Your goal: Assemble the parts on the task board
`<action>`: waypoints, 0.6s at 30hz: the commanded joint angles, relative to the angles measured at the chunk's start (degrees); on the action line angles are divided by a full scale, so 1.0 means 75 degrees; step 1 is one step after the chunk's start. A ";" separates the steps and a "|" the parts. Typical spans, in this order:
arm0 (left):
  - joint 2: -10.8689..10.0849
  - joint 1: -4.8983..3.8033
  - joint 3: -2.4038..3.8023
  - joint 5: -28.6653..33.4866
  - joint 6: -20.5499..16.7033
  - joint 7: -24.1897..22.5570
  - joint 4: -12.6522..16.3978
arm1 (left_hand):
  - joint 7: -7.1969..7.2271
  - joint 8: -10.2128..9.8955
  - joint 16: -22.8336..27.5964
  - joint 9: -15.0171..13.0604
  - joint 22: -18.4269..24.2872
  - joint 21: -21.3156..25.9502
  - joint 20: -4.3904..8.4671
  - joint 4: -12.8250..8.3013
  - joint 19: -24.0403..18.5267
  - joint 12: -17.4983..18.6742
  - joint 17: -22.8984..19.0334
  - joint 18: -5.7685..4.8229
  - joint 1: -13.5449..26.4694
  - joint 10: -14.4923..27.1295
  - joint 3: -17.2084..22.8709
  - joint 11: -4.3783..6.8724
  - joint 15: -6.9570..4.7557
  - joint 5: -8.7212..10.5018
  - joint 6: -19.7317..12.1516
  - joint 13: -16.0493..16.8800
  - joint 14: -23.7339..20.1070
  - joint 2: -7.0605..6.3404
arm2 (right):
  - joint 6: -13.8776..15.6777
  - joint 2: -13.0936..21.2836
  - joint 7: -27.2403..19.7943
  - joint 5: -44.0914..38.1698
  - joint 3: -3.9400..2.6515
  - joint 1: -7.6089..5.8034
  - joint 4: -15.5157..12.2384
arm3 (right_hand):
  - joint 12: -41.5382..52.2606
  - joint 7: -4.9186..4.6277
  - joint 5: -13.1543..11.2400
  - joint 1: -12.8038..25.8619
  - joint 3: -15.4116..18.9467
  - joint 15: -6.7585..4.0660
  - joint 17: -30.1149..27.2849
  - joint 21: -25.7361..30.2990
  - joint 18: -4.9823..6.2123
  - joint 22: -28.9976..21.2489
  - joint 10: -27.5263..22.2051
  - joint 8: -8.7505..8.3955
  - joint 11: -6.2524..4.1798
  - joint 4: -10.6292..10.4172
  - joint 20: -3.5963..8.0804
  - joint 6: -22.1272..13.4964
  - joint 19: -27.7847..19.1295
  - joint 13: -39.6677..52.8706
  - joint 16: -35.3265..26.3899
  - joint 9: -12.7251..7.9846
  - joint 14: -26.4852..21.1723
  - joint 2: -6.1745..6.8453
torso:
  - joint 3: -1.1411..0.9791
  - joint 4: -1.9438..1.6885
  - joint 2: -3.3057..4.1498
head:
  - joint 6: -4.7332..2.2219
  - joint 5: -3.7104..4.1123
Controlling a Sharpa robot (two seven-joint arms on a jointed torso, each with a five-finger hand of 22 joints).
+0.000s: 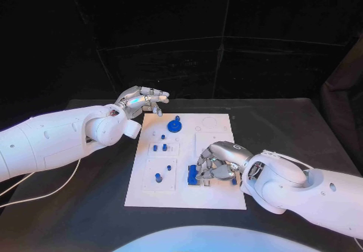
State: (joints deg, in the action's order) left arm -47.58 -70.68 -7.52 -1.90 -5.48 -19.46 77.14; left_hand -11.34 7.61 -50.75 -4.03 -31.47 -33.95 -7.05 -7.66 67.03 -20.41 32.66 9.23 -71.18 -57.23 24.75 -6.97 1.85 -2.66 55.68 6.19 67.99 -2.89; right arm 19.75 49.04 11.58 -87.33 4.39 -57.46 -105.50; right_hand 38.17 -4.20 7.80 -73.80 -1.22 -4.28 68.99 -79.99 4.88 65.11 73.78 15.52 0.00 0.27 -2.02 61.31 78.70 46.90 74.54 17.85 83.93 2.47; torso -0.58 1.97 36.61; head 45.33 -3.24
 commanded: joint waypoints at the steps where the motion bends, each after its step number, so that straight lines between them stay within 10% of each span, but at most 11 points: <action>1: 0.0008 -0.0010 0.0005 0.0029 0.0086 0.0006 0.0000 | -0.0001 0.0029 -0.0035 0.0004 0.0010 0.0052 -0.0047 0.0022 0.0011 -0.0052 -0.0008 0.0157 0.0045 0.0055 0.0001 -0.0002 0.0006 -0.0028 -0.0032 0.0013 -0.0074 0.0018 | 0.0166 -0.0085 0.0060 -0.0040 -0.0002 -0.0007 0.0040 | 0.0129 0.0042 -0.0170 0.0104 0.0096 -0.0001 0.0020 0.0016 0.0004 0.0022 0.0014 0.0186 -0.0069 -0.0020 -0.0014 0.0100 0.0009 0.0087 -0.0017 0.0108 0.0299 0.0015 | 0.0008 -0.0013 0.0002 | -0.0002 0.0008; 18: 0.0023 -0.0011 0.0005 0.0029 0.0098 0.0015 0.0000 | -0.0001 0.0029 -0.0035 0.0004 0.0010 0.0052 -0.0047 0.0022 0.0011 -0.0052 -0.0008 0.0157 0.0045 0.0055 0.0001 -0.0002 0.0006 -0.0028 -0.0032 0.0013 -0.0074 0.0018 | -0.0361 -0.0596 0.0606 -0.0433 0.0000 -0.0005 0.0432 | 0.0448 0.0111 -0.0586 -0.0147 0.0140 -0.0060 0.0146 -0.0027 -0.0021 0.0141 0.0041 0.0722 -0.0134 0.0087 0.0052 -0.0114 0.0079 0.0317 0.0064 0.0457 0.0333 -0.0114 | 0.0007 -0.0010 0.0006 | 0.0044 -0.0009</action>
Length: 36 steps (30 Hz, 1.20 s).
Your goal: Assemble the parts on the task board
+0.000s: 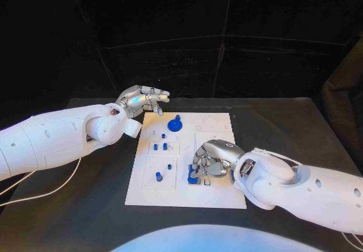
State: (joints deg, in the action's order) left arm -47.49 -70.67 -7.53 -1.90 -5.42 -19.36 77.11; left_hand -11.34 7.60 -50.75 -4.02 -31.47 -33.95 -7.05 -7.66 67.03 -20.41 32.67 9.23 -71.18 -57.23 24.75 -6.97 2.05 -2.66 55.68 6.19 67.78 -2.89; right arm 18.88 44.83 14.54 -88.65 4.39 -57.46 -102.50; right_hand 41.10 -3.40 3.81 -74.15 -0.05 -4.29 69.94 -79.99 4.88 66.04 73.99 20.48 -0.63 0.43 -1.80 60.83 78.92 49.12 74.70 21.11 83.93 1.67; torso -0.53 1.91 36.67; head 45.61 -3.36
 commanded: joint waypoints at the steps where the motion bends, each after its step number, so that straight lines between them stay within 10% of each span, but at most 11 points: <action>1: 0.0013 -0.0012 0.0007 0.0029 0.0089 0.0003 0.0004 | -0.0001 0.0029 -0.0035 0.0004 0.0010 0.0052 -0.0047 0.0022 0.0012 -0.0052 -0.0009 0.0158 0.0044 0.0055 0.0001 -0.0001 -0.0022 -0.0028 -0.0032 0.0013 -0.0046 0.0018 | -0.0291 -0.0051 0.0232 -0.0296 0.0000 -0.0005 0.0048 | 0.0077 0.0011 -0.0064 -0.0152 -0.0028 -0.0064 0.0035 -0.0031 -0.0023 0.0028 0.0017 0.0091 -0.0055 0.0099 0.0027 -0.0060 0.0054 0.0036 0.0053 0.0040 0.0336 -0.0021 | -0.0004 -0.0003 -0.0001 | 0.0014 0.0005; 15: 0.0012 -0.0012 0.0006 0.0029 0.0090 0.0009 -0.0009 | -0.0001 0.0029 -0.0035 0.0004 0.0010 0.0052 -0.0047 0.0022 0.0012 -0.0052 -0.0009 0.0158 0.0044 0.0055 0.0001 -0.0001 -0.0022 -0.0028 -0.0032 0.0013 -0.0046 0.0018 | -0.0662 0.0084 0.0384 -0.0636 0.0001 -0.0005 0.0024 | 0.0192 0.0034 -0.0098 -0.0384 -0.0045 -0.0080 0.0130 -0.0066 -0.0042 0.0121 0.0047 0.0264 -0.0078 0.0299 0.0042 -0.0105 0.0093 0.0121 0.0118 0.0134 0.0349 -0.0036 | -0.0006 0.0015 -0.0010 | 0.0043 0.0000; 28: -0.0008 -0.0012 0.0005 0.0029 0.0084 0.0006 -0.0004 | -0.0001 0.0029 -0.0035 0.0004 0.0010 0.0052 -0.0047 0.0022 0.0012 -0.0052 -0.0009 0.0158 0.0044 0.0055 0.0001 -0.0001 -0.0022 -0.0028 -0.0032 0.0013 -0.0046 0.0018 | 0.0536 0.0257 -0.0605 0.0184 0.0001 -0.0003 -0.0108 | 0.0060 0.0010 0.0153 -0.0278 -0.0025 -0.0071 0.0043 -0.0024 -0.0023 0.0024 -0.0035 0.0315 -0.0059 0.0257 0.0042 -0.0230 0.0050 0.0013 0.0042 0.0154 0.0329 -0.0127 | -0.0003 0.0008 -0.0011 | -0.0001 0.0017; 36: -0.0010 -0.0012 0.0004 0.0029 0.0088 0.0006 -0.0003 | -0.0004 0.0057 -0.0059 0.0002 0.0023 0.0065 -0.0048 0.0018 0.0022 -0.0099 -0.0037 0.0159 0.0023 0.0089 -0.0001 -0.0005 -0.0021 -0.0028 -0.0053 0.0016 -0.0058 0.0021 | -0.0179 0.0341 -0.0773 0.0460 0.0001 -0.0004 -0.0195 | 0.0175 0.0011 0.0043 -0.0141 0.0111 -0.0062 0.0135 -0.0047 -0.0035 0.0086 0.0021 0.0397 -0.0054 0.0225 0.0029 -0.0247 0.0078 0.0090 0.0106 0.0185 0.0348 -0.0034 | -0.0005 0.0007 -0.0003 | 0.0003 0.0020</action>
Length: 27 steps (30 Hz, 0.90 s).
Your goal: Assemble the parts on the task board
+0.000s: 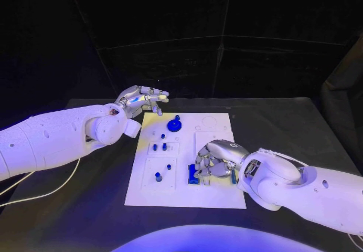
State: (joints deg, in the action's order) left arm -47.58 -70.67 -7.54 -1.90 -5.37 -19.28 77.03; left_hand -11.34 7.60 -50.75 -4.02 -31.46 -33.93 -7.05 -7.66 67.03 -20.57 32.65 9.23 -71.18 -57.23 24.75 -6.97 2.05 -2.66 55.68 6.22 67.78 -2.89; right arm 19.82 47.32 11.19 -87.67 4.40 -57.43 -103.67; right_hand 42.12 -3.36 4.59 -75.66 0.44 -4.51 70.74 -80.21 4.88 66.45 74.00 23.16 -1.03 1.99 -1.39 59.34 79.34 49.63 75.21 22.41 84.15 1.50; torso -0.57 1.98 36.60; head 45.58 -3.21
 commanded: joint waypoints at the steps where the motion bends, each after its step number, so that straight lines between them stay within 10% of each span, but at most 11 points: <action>1: 0.0003 -0.0012 0.0005 0.0029 0.0081 -0.0005 0.0007 | -0.0004 0.0057 -0.0059 0.0002 0.0022 0.0061 -0.0048 0.0018 0.0022 -0.0078 -0.0035 0.0158 0.0023 0.0090 -0.0001 -0.0005 -0.0021 -0.0028 -0.0054 0.0012 -0.0058 0.0021 | -0.0362 0.0009 -0.0316 0.0324 -0.0001 -0.0007 -0.0039 | 0.0053 0.0009 -0.0077 0.0052 0.0046 -0.0033 0.0035 -0.0021 -0.0036 0.0039 0.0027 0.0048 -0.0003 0.0023 -0.0025 -0.0047 0.0026 0.0033 0.0044 0.0014 0.0319 -0.0015 | 0.0001 -0.0003 0.0004 | 0.0007 0.0003; 15: 0.0009 -0.0012 0.0005 0.0029 0.0085 0.0004 0.0003 | -0.0004 0.0057 -0.0059 0.0002 0.0022 0.0061 -0.0048 0.0018 0.0022 -0.0078 -0.0035 0.0158 0.0023 0.0090 -0.0001 -0.0005 -0.0021 -0.0028 -0.0054 0.0012 -0.0058 0.0021 | -0.0953 -0.0176 0.0071 -0.0169 0.0000 -0.0008 0.0056 | 0.0097 0.0034 -0.0169 -0.0231 -0.0004 -0.0055 0.0086 -0.0030 -0.0040 0.0068 0.0034 0.0130 -0.0032 0.0233 -0.0009 -0.0048 0.0033 0.0066 0.0074 0.0034 0.0324 -0.0057 | 0.0003 -0.0005 0.0007 | 0.0029 0.0010; 27: 0.0003 -0.0012 0.0005 0.0029 0.0077 0.0000 0.0008 | -0.0004 0.0057 -0.0059 0.0002 0.0022 0.0061 -0.0048 0.0018 0.0022 -0.0078 -0.0035 0.0158 0.0023 0.0090 -0.0001 -0.0005 -0.0021 -0.0028 -0.0054 0.0012 -0.0058 0.0021 | -0.0530 -0.0256 0.0582 -0.0576 0.0000 -0.0008 0.0140 | 0.0213 0.0062 -0.0171 -0.0328 -0.0106 -0.0070 0.0185 -0.0079 -0.0061 0.0183 0.0100 0.0184 -0.0052 0.0304 0.0003 -0.0003 0.0085 0.0152 0.0146 0.0030 0.0344 -0.0260 | 0.0005 -0.0010 -0.0001 | 0.0048 -0.0011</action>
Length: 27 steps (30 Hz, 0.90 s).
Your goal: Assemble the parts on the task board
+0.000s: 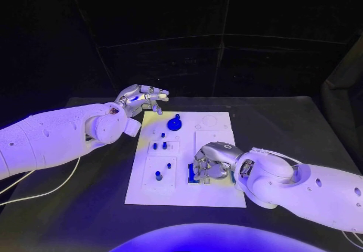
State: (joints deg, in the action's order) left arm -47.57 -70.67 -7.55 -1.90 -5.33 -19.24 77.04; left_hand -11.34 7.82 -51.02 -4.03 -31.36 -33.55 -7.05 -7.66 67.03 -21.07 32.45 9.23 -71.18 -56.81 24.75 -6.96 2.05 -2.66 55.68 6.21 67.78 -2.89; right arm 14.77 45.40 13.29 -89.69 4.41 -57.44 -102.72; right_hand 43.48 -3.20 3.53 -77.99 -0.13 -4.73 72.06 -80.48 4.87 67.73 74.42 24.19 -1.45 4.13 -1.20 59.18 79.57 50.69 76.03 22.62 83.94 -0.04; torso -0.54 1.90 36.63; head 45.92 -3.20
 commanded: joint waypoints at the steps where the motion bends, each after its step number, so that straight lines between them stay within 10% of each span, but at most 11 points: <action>1: 0.0002 -0.0012 0.0006 0.0029 0.0071 -0.0007 0.0007 | -0.0004 0.0028 -0.0022 0.0002 0.0008 0.0011 -0.0048 0.0018 0.0022 -0.0012 -0.0008 0.0158 0.0023 0.0033 -0.0001 -0.0006 -0.0021 -0.0027 -0.0054 0.0013 -0.0058 0.0021 | 0.0133 0.0002 0.0307 -0.0312 -0.0001 -0.0007 0.0015 | 0.0032 0.0042 -0.0029 -0.0021 -0.0034 -0.0042 0.0011 -0.0045 -0.0061 0.0014 0.0044 0.0047 0.0002 0.0021 -0.0022 0.0018 0.0054 0.0011 0.0037 0.0002 0.0373 -0.0060 | 0.0002 -0.0001 -0.0004 | 0.0003 -0.0011; 13: -0.0001 -0.0011 0.0006 0.0029 0.0071 -0.0002 -0.0002 | -0.0004 0.0028 -0.0022 0.0002 0.0008 0.0011 -0.0048 0.0018 0.0022 -0.0012 -0.0008 0.0158 0.0023 0.0033 -0.0001 -0.0006 -0.0021 -0.0027 -0.0054 0.0013 -0.0058 0.0021 | 0.0264 0.0291 -0.0212 0.0366 -0.0002 -0.0007 -0.0159 | -0.0223 -0.0008 0.0005 0.0141 0.0047 -0.0023 -0.0145 0.0037 -0.0026 -0.0175 -0.0082 0.0000 0.0039 -0.0017 -0.0026 -0.0091 -0.0036 -0.0194 -0.0092 -0.0035 0.0336 0.0009 | -0.0008 0.0010 -0.0011 | -0.0017 -0.0008; 22: -0.0023 -0.0011 0.0004 0.0029 0.0059 -0.0001 0.0001 | -0.0004 0.0028 -0.0022 0.0002 0.0008 0.0011 -0.0048 0.0018 0.0022 -0.0012 -0.0008 0.0158 0.0023 0.0033 -0.0001 -0.0006 -0.0021 -0.0027 -0.0054 0.0013 -0.0058 0.0021 | 0.0664 0.1386 -0.0084 0.2092 -0.0008 -0.0014 -0.0692 | -0.0437 -0.0220 0.0787 0.0670 0.0149 0.0109 -0.0164 0.0000 -0.0042 -0.0100 -0.0166 -0.0513 0.0205 -0.0368 -0.0136 -0.0527 0.0019 -0.0380 -0.0120 -0.0326 0.0338 -0.0070 | 0.0004 0.0026 -0.0017 | -0.0071 0.0042; 24: -0.0031 -0.0011 0.0003 0.0028 0.0051 -0.0003 0.0010 | -0.0004 0.0028 -0.0022 0.0002 0.0008 0.0011 -0.0048 0.0018 0.0022 -0.0012 -0.0008 0.0158 0.0023 0.0033 -0.0001 -0.0006 -0.0021 -0.0027 -0.0054 0.0013 -0.0058 0.0021 | 0.0710 0.1770 0.0283 0.2232 -0.0009 -0.0017 -0.0878 | -0.0536 -0.0217 0.1420 0.0969 0.0290 0.0121 -0.0195 0.0000 -0.0037 -0.0106 -0.0182 -0.0609 0.0206 -0.0575 -0.0160 -0.0446 0.0021 -0.0472 -0.0149 -0.0393 0.0332 -0.0030 | 0.0012 0.0042 -0.0030 | -0.0074 0.0049; 27: -0.0043 -0.0011 0.0003 0.0028 0.0042 -0.0002 0.0024 | -0.0004 0.0028 -0.0022 0.0002 0.0008 0.0011 -0.0048 0.0018 0.0022 -0.0012 -0.0008 0.0158 0.0023 0.0033 -0.0001 -0.0006 -0.0021 -0.0027 -0.0054 0.0013 -0.0058 0.0021 | 0.0626 0.2103 0.0814 0.2100 -0.0008 -0.0018 -0.1007 | -0.0698 -0.0222 0.1375 0.1103 0.0408 0.0125 -0.0283 0.0022 -0.0027 -0.0152 -0.0219 -0.0703 0.0219 -0.0687 -0.0170 -0.0401 0.0002 -0.0612 -0.0225 -0.0449 0.0314 -0.0007 | 0.0014 0.0072 -0.0041 | -0.0074 0.0100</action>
State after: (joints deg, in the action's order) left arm -47.85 -70.67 -7.57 -1.90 -5.34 -19.22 77.07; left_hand -11.34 7.82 -51.02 -4.03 -31.37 -33.55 -7.05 -7.66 67.03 -21.06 32.46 9.23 -71.18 -56.81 24.75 -6.96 2.05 -2.66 55.68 6.25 67.78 -2.89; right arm 18.17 60.68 14.64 -76.58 4.37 -57.49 -109.75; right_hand 38.65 -4.90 14.09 -70.17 2.75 -4.28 70.15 -80.47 4.87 66.80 72.97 19.23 0.01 -0.68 -2.05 55.67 79.54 46.43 74.58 19.39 83.93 -0.07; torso -0.48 2.20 36.43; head 45.38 -2.65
